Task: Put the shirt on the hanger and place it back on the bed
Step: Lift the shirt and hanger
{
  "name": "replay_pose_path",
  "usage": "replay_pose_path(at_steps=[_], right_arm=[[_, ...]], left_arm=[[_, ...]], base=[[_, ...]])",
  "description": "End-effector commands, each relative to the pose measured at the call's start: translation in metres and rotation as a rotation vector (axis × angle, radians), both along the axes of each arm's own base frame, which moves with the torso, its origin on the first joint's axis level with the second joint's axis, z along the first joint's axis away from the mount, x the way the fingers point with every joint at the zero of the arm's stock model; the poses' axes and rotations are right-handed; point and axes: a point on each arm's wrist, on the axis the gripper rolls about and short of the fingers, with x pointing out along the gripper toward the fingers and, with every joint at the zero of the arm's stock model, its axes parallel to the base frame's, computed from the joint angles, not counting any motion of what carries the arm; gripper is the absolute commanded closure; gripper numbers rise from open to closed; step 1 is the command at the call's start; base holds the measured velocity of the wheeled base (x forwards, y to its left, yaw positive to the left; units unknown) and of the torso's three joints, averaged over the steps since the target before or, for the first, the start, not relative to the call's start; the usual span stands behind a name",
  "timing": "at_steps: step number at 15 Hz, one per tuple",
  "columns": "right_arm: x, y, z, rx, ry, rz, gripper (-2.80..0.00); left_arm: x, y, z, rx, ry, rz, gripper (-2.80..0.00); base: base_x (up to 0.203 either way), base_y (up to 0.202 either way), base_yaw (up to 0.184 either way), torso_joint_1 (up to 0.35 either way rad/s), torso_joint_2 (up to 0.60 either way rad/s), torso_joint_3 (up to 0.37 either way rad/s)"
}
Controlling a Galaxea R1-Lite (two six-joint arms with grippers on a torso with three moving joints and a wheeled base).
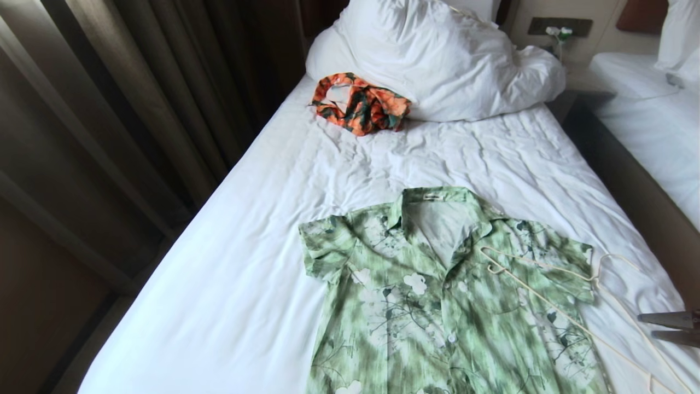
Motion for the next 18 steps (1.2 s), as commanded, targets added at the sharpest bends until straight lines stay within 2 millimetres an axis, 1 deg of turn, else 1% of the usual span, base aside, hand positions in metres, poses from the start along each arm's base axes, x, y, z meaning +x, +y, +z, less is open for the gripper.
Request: replay_pose_path(at_steps=[1,4,6,8,11,13,15,18], right_arm=[[0.003,0.001,-0.011,0.025,0.017,0.016,-2.80],[0.007,0.003,-0.020,0.034,-0.006,0.054,-2.80],[0.009,0.005,-0.023,0.107,-0.059,0.063,-2.80],[0.016,0.012,-0.027,0.128,-0.067,0.095,-2.80],[0.025,0.021,-0.027,0.124,-0.070,0.136,-2.80],[0.027,0.026,-0.025,0.120,-0.076,0.152,-2.80],[0.030,0.031,-0.026,0.118,-0.072,0.174,-2.80],[0.033,0.032,-0.028,0.094,-0.104,0.188,-2.80]], left_arm=[[0.000,0.000,0.000,0.000,-0.002,0.000,0.00],[0.000,0.000,0.000,0.000,-0.002,0.000,0.00],[0.000,0.000,0.000,0.000,-0.002,0.000,0.00],[0.000,0.000,0.000,0.000,-0.002,0.000,0.00],[0.000,0.000,0.000,0.000,-0.002,0.000,0.00],[0.000,0.000,0.000,0.000,-0.002,0.000,0.00],[0.000,0.000,0.000,0.000,-0.002,0.000,0.00],[0.000,0.000,0.000,0.000,-0.002,0.000,0.00]], base=[[0.000,0.000,0.000,0.000,0.00,0.000],[0.000,0.000,0.000,0.000,0.00,0.000],[0.000,0.000,0.000,0.000,0.00,0.000],[0.000,0.000,0.000,0.000,0.00,0.000],[0.000,0.000,0.000,0.000,0.00,0.000],[0.000,0.000,0.000,0.000,0.00,0.000],[0.000,0.000,0.000,0.000,0.00,0.000],[0.000,0.000,0.000,0.000,0.00,0.000]])
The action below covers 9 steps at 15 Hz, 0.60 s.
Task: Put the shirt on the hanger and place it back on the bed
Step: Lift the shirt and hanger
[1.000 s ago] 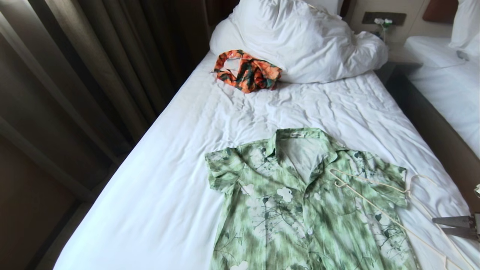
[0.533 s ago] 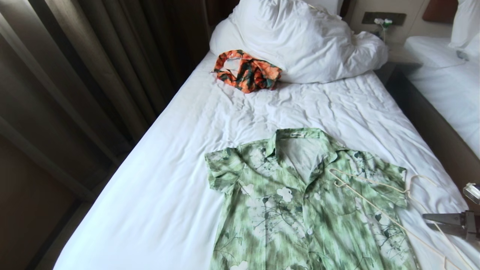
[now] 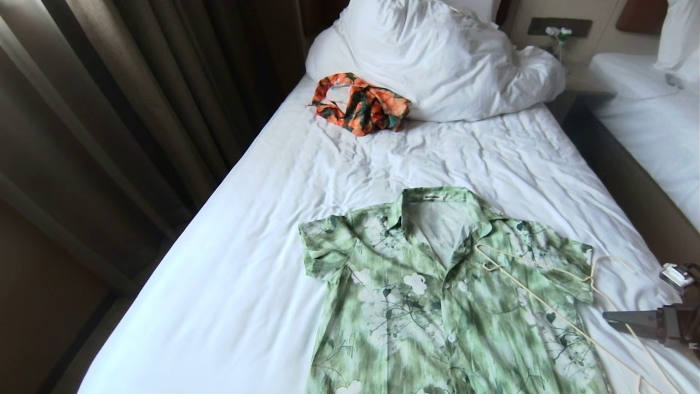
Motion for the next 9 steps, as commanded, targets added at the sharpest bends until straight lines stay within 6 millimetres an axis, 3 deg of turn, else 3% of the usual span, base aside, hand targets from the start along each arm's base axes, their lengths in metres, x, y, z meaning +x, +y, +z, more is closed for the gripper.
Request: replay_pose_path(at_steps=[1,8,9], right_arm=[[0.0012,0.0062,-0.0017,0.004,-0.004,0.020,-2.80],[0.0030,0.0135,-0.0042,-0.021,-0.041,0.044,-2.80],[0.0028,0.0133,-0.0037,-0.022,-0.040,0.043,0.00]], left_arm=[[-0.0001,0.0000,0.0000,0.001,-0.002,0.000,0.00],[-0.0001,0.0000,0.0000,0.001,-0.002,0.000,0.00],[-0.0001,0.0000,0.0000,0.001,-0.002,0.000,0.00]], base=[[0.000,0.000,0.000,0.000,0.00,0.000],[0.000,0.000,0.000,0.000,0.00,0.000],[0.000,0.000,0.000,0.000,0.00,0.000]])
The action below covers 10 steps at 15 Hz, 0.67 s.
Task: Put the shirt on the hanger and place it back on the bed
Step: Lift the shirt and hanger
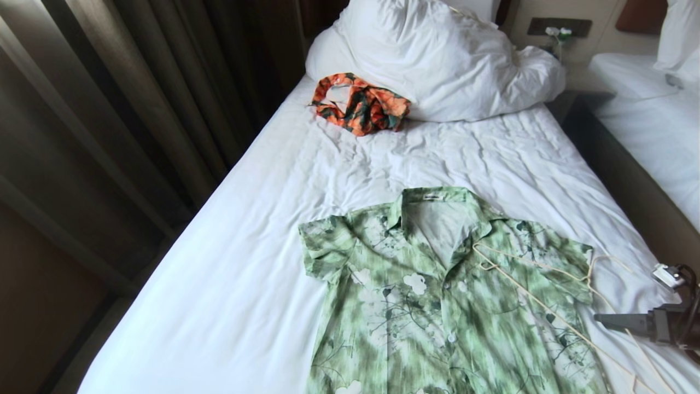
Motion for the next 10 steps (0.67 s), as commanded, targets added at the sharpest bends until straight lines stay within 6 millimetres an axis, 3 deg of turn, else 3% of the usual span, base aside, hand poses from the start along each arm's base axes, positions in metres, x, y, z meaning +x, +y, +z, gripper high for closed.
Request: replay_pose_path(at_steps=[1,10], right_arm=[[-0.001,0.000,0.003,0.000,-0.010,-0.001,0.00],[-0.016,-0.013,0.032,-0.060,-0.073,-0.064,0.00]], left_arm=[[0.000,0.000,0.000,0.001,0.000,0.000,0.00],[0.000,0.000,0.000,0.001,-0.002,0.000,0.00]], base=[[0.000,0.000,0.000,0.000,0.00,0.000],[0.000,0.000,0.000,0.000,0.00,0.000]])
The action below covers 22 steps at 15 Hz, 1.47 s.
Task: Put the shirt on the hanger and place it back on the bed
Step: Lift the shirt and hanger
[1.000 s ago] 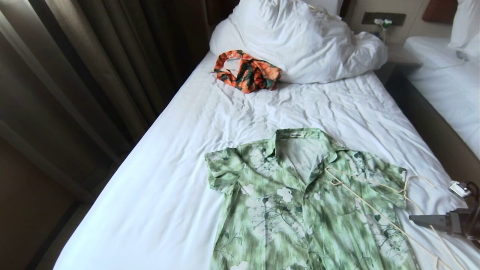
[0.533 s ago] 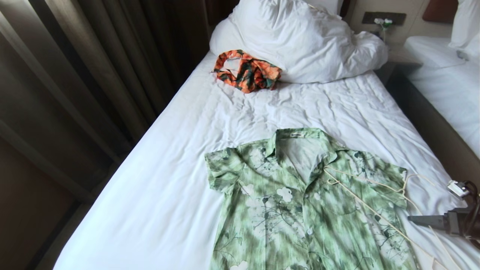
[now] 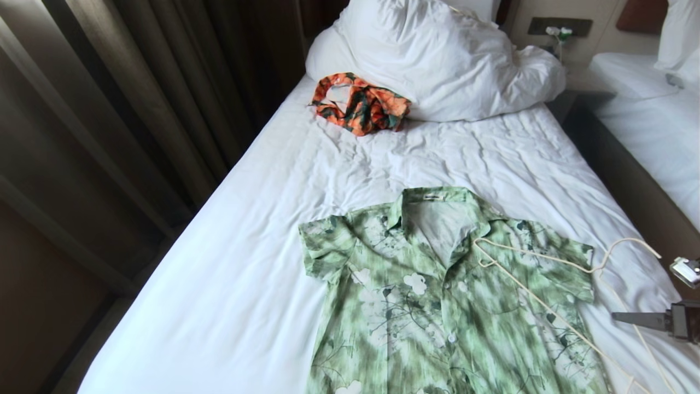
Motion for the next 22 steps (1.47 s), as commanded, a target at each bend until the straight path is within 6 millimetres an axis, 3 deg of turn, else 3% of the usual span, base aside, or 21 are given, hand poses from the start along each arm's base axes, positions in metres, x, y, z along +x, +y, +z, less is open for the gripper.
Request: replay_pose_path(at_steps=[1,5,10,14,18,22], right_arm=[[-0.003,-0.001,0.011,-0.024,-0.032,-0.007,0.00],[-0.011,-0.003,0.033,-0.071,-0.082,-0.026,0.00],[-0.030,0.006,0.088,-0.221,-0.255,-0.023,0.00],[-0.047,0.021,0.121,-0.349,-0.401,0.021,0.00],[-0.041,0.035,0.134,-0.355,-0.476,0.086,0.00],[-0.028,0.057,0.135,-0.307,-0.507,0.188,0.00]], left_arm=[[0.000,0.000,0.000,0.001,-0.002,0.000,0.00],[0.000,0.000,0.000,0.001,-0.002,0.000,0.00],[0.000,0.000,0.000,0.001,-0.002,0.000,0.00],[0.000,0.000,0.000,0.001,-0.002,0.000,0.00],[0.000,0.000,0.000,0.001,-0.002,0.000,0.00],[0.000,0.000,0.000,0.001,-0.002,0.000,0.00]], base=[[0.000,0.000,0.000,0.000,0.00,0.000],[0.000,0.000,0.000,0.000,0.00,0.000],[0.000,0.000,0.000,0.000,0.00,0.000],[0.000,0.000,0.000,0.000,0.00,0.000],[0.000,0.000,0.000,0.000,0.00,0.000],[0.000,0.000,0.000,0.000,0.00,0.000]])
